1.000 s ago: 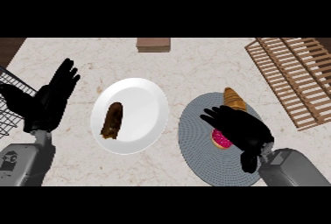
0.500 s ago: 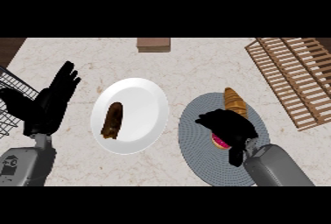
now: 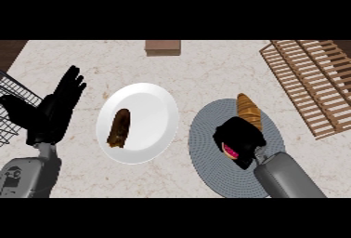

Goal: Pick the cupcake from the placemat and place it in the tiered shelf

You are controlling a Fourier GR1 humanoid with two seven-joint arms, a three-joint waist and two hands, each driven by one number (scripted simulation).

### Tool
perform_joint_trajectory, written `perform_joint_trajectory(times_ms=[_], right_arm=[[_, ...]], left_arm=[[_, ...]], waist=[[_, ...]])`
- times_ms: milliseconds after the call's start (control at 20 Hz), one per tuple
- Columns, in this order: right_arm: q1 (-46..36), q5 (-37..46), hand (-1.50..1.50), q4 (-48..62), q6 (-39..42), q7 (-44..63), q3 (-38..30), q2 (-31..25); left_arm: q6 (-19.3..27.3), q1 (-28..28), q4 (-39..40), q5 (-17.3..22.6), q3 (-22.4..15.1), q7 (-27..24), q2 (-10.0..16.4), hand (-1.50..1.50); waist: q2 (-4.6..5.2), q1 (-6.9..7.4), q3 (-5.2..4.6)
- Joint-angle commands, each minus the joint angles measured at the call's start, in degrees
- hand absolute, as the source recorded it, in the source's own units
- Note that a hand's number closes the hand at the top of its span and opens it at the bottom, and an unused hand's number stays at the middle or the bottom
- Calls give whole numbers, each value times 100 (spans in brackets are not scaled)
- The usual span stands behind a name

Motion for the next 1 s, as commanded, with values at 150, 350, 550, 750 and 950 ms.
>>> perform_joint_trajectory(times_ms=[150,350,550,750,950], right_arm=[[197,-110,150,67,-183,2541,-308,1532],[92,-758,150,-11,-985,3950,227,1561],[-210,-1363,150,-384,-1872,4945,997,1574],[-448,-1793,150,-1290,-2850,5101,774,1579],[-992,-1374,150,-2008,-3501,5805,906,1581]], left_arm=[[-26,-165,69,13,100,42,65,0],[-11,77,-126,-109,-79,-98,-72,0],[0,-179,43,-127,-30,78,-21,0],[-142,-159,68,-10,3,130,29,0],[-164,-213,244,36,117,-42,15,0]], waist=[[30,1,18],[29,121,23],[29,99,24],[15,77,27],[5,27,17]])
